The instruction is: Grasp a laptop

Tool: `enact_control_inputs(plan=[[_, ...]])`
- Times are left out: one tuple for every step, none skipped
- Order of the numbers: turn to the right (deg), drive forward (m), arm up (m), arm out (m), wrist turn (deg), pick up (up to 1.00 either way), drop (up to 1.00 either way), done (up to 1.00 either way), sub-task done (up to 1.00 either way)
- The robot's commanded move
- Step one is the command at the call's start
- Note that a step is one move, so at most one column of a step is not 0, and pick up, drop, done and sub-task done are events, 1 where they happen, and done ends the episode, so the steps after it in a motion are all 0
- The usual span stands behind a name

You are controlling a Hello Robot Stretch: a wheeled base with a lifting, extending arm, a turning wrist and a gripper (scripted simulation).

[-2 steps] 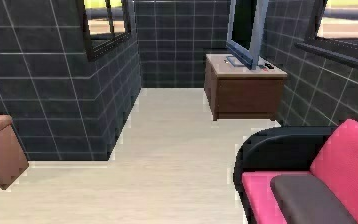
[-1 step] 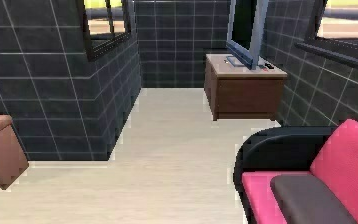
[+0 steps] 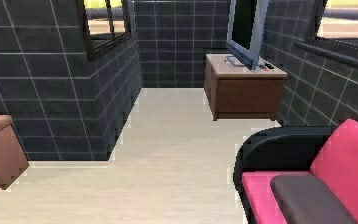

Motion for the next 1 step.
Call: enact_control_inputs(plan=[[0.0, 0.0, 0.1, 0.0, 0.0, 0.0, 0.0, 0.0, 0.0]])
